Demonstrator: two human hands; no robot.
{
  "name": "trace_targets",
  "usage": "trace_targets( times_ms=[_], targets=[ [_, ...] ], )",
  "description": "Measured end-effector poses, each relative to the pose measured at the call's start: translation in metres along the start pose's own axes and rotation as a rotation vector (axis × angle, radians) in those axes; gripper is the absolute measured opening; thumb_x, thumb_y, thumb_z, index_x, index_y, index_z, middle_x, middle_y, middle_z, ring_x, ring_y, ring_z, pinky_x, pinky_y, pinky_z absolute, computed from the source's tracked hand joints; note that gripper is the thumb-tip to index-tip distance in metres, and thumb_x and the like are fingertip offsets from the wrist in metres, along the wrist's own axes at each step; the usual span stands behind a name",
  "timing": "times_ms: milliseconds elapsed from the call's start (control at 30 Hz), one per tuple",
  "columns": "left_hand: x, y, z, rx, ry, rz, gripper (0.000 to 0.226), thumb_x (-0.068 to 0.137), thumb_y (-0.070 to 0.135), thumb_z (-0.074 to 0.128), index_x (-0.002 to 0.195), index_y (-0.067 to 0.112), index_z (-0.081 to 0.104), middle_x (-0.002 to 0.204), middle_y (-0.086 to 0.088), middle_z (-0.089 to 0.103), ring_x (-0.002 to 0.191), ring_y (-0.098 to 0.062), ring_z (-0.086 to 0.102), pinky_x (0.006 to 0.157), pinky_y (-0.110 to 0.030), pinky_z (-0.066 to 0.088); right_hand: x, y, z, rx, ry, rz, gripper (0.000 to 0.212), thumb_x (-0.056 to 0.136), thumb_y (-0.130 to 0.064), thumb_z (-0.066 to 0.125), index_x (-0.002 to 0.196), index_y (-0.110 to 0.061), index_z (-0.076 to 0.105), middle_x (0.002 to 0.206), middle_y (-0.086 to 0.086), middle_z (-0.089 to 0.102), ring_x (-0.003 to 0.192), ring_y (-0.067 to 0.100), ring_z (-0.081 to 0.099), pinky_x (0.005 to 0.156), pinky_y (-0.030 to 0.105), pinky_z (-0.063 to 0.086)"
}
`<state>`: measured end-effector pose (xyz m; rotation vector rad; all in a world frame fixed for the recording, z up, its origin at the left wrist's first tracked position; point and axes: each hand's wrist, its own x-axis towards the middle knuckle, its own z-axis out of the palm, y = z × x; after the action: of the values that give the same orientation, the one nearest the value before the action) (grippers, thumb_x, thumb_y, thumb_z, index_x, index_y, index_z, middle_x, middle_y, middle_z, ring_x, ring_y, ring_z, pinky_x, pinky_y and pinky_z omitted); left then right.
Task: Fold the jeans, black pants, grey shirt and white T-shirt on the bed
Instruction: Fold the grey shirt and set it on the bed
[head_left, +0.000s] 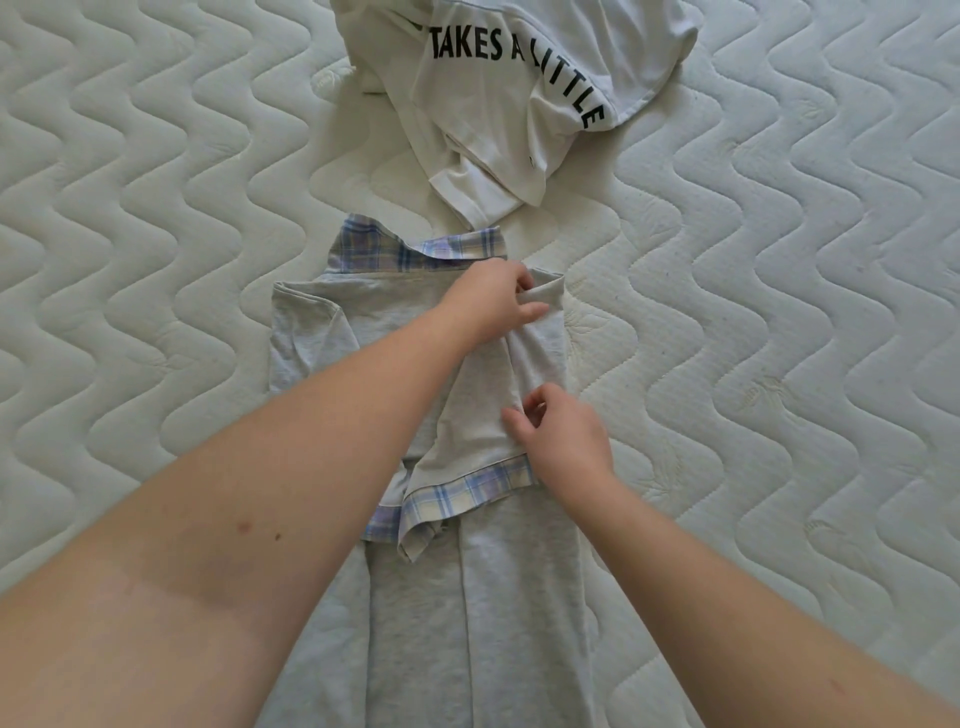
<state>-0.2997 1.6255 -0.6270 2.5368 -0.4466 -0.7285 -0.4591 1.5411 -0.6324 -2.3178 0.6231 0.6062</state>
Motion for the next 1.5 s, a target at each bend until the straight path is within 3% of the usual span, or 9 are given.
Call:
trace_targets(
  times_ms=[367,500,633,767,967,1100,1267,1400,1500],
  targets=[
    [0.027,0.02,0.026,-0.259,0.092,-0.163,0.019,0.094,0.029,0.062,0.111,0.024,0.068,0.11,0.003,0.068,0.108,-0.019,0.061,0.098,-0.037,0.048,-0.002,0.005,0.005,-0.038,0.041,-0.026,0.023,0.092,-0.045,0.055,0.081,-0.025,0.053,0.082,-0.006,0.061,0.087,0.022,0.057,0.081,0.037,0.042],
    [0.021,0.014,0.017,-0.253,0.109,-0.181,0.023,0.09,0.044,0.065,0.103,0.025,0.063,0.098,0.007,0.062,0.099,-0.018,0.06,0.092,-0.037,0.05,-0.007,0.007,0.003,-0.026,0.041,0.005,0.032,0.092,-0.049,0.053,0.073,-0.023,0.047,0.074,-0.005,0.058,0.081,0.023,0.056,0.077,0.037,0.04],
    [0.014,0.003,-0.002,0.02,0.026,-0.175,0.023,0.092,0.043,0.061,0.096,0.021,0.064,0.098,0.0,0.066,0.095,-0.02,0.062,0.084,-0.037,0.053,-0.011,0.009,-0.001,0.021,-0.043,0.036,0.03,0.092,-0.051,0.054,0.088,-0.021,0.057,0.084,-0.003,0.063,0.084,0.02,0.058,0.079,0.037,0.047],
    [0.014,0.001,-0.01,0.073,0.01,-0.171,0.021,0.095,0.033,0.06,0.106,0.017,0.069,0.104,-0.003,0.068,0.099,-0.02,0.061,0.085,-0.035,0.052,-0.018,0.014,0.0,0.07,-0.034,0.044,0.036,0.094,-0.046,0.053,0.074,-0.016,0.051,0.068,-0.002,0.055,0.067,0.019,0.054,0.055,0.031,0.038],
    [0.013,-0.002,-0.009,0.015,-0.032,-0.155,0.032,0.096,0.045,0.055,0.105,0.016,0.065,0.1,-0.001,0.065,0.09,-0.016,0.058,0.074,-0.028,0.046,-0.02,0.023,0.005,0.042,-0.008,0.038,0.029,0.092,-0.051,0.055,0.088,-0.022,0.057,0.073,-0.01,0.055,0.073,0.014,0.056,0.058,0.03,0.04],
    [0.003,-0.012,-0.02,0.052,-0.156,-0.136,0.034,0.088,0.043,0.068,0.112,0.018,0.066,0.1,0.002,0.066,0.081,-0.011,0.058,0.064,-0.023,0.045,-0.02,0.024,0.01,0.003,0.026,0.041,0.027,0.092,-0.051,0.056,0.09,-0.025,0.049,0.076,-0.01,0.052,0.078,0.018,0.056,0.062,0.03,0.038],
    [-0.004,-0.012,-0.001,-0.001,0.011,-0.184,0.03,0.093,0.044,0.06,0.101,0.015,0.062,0.093,-0.001,0.061,0.087,-0.019,0.055,0.069,-0.029,0.04,-0.015,0.028,0.006,-0.197,0.024,0.138,0.052,0.086,-0.071,0.045,0.089,-0.02,0.053,0.085,-0.002,0.06,0.083,0.024,0.06,0.062,0.032,0.039],
    [-0.017,-0.009,0.013,-0.221,0.147,-0.236,0.04,0.094,0.05,0.055,0.115,0.016,0.056,0.102,0.002,0.059,0.091,-0.016,0.053,0.073,-0.029,0.04,0.004,0.03,-0.01,0.124,0.184,0.088,0.041,0.089,-0.06,0.054,0.097,-0.02,0.056,0.087,-0.007,0.059,0.084,0.017,0.056,0.068,0.03,0.037],
    [-0.028,-0.018,0.014,-0.282,0.031,-0.277,0.047,0.091,0.051,0.059,0.12,0.015,0.058,0.104,0.003,0.059,0.096,-0.018,0.057,0.08,-0.032,0.047,0.031,0.02,-0.025,0.323,0.168,0.089,0.032,0.092,-0.047,0.059,0.103,-0.017,0.065,0.081,-0.013,0.059,0.085,0.013,0.059,0.071,0.025,0.038]
  ],
)
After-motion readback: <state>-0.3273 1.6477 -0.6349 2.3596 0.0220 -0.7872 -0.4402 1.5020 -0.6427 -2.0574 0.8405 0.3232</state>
